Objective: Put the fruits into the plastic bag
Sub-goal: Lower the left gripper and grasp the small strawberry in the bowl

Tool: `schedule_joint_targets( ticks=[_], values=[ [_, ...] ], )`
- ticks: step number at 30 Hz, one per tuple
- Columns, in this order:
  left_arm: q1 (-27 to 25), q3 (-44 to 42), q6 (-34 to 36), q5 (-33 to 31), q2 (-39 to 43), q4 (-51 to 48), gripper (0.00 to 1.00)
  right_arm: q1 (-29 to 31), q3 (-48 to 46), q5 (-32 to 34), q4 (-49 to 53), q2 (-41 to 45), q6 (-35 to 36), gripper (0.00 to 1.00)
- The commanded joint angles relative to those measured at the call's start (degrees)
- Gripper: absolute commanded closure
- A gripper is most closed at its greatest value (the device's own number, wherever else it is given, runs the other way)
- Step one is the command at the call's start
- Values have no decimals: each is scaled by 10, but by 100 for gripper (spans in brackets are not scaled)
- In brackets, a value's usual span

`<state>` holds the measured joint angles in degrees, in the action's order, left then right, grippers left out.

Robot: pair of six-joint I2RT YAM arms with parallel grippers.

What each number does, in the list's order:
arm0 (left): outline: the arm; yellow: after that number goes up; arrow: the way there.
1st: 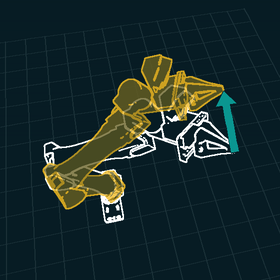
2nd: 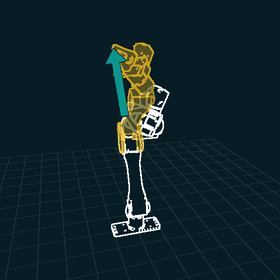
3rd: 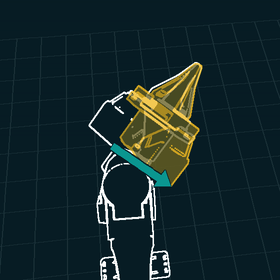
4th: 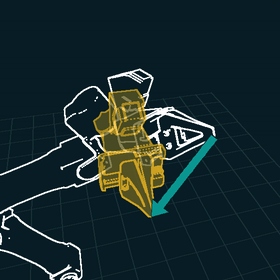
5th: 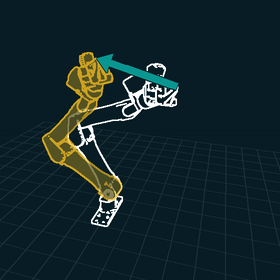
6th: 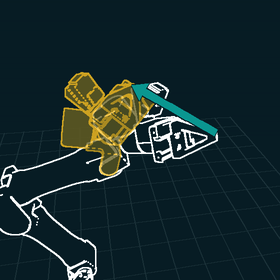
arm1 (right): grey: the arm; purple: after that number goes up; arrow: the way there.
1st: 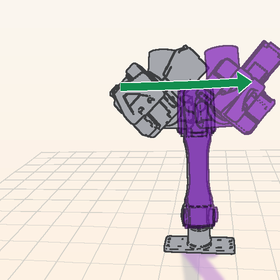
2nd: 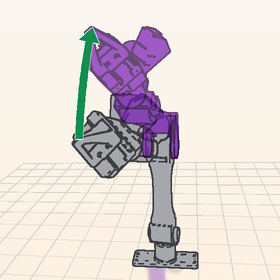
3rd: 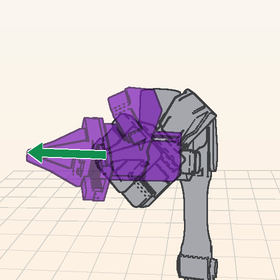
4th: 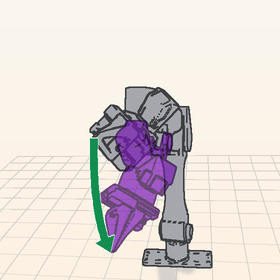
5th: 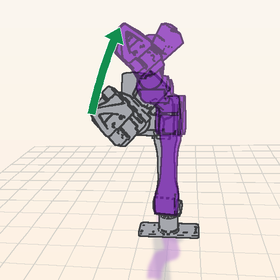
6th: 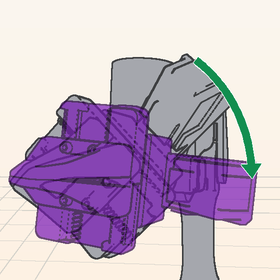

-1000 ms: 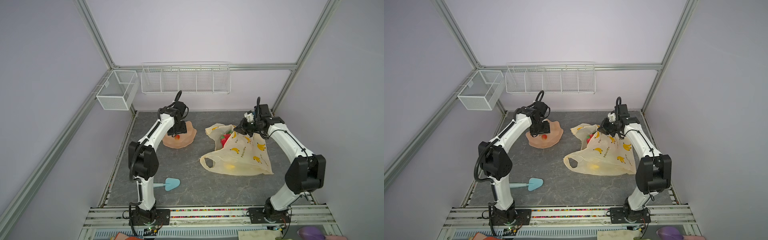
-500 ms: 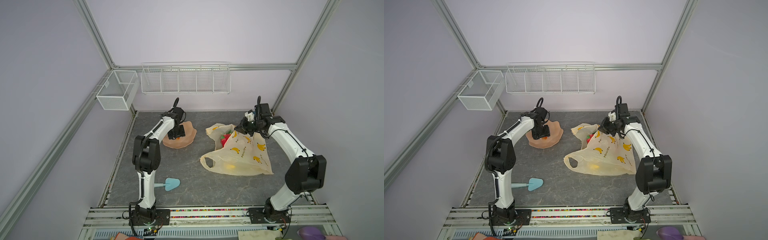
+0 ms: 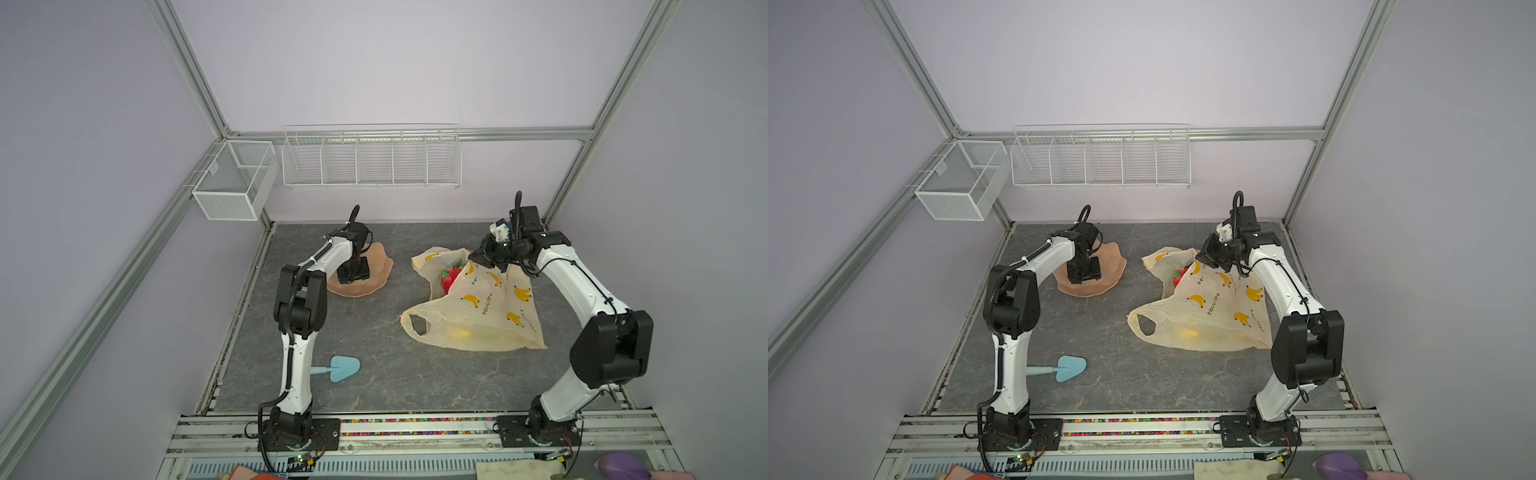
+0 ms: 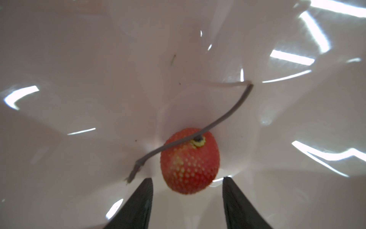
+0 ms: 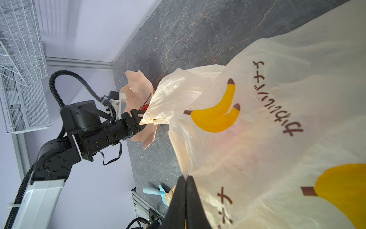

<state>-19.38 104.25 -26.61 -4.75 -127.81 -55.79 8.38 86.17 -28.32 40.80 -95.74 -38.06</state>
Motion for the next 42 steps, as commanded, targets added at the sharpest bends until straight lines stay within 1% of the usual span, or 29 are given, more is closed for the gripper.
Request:
schedule_joint_targets(
  ticks=[1, 11, 15, 21, 23, 25, 28, 31, 34, 37, 39, 42],
  values=[
    [7, 24, 8, -17, -8, 3, 45, -1, 15, 2, 11, -9, 10, 93],
    [10, 43, 21, -20, -27, 16, 46, -1, 22, 3, 16, -16, 12, 93],
    [11, 56, 26, -21, -37, 13, 54, -1, 22, 4, 17, -17, 13, 93],
    [11, 64, 37, -21, -39, 7, 60, -1, 23, 4, 17, -20, 12, 93],
    [11, 62, 40, -21, -36, 6, 65, -1, 25, 5, 17, -21, 12, 93],
    [12, 58, 41, -28, -27, 5, 68, -1, 26, 4, 17, -21, 13, 93],
    [11, 44, 50, -34, -1, 17, 70, -2, 27, 6, 18, -22, 14, 93],
    [11, 34, 64, -23, 29, 25, 71, -2, 28, 5, 19, -23, 14, 93],
    [0, -5, 105, 24, 80, 67, 71, -2, 28, 5, 19, -23, 14, 93],
    [-17, -38, 159, 93, 119, 104, 70, -2, 30, 4, 19, -23, 16, 93],
    [-20, -47, 192, 199, 125, 110, 71, -2, 30, 2, 19, -24, 17, 93],
    [-40, -65, 228, 291, 140, 122, 73, -2, 29, 1, 19, -24, 16, 93]
  ],
)
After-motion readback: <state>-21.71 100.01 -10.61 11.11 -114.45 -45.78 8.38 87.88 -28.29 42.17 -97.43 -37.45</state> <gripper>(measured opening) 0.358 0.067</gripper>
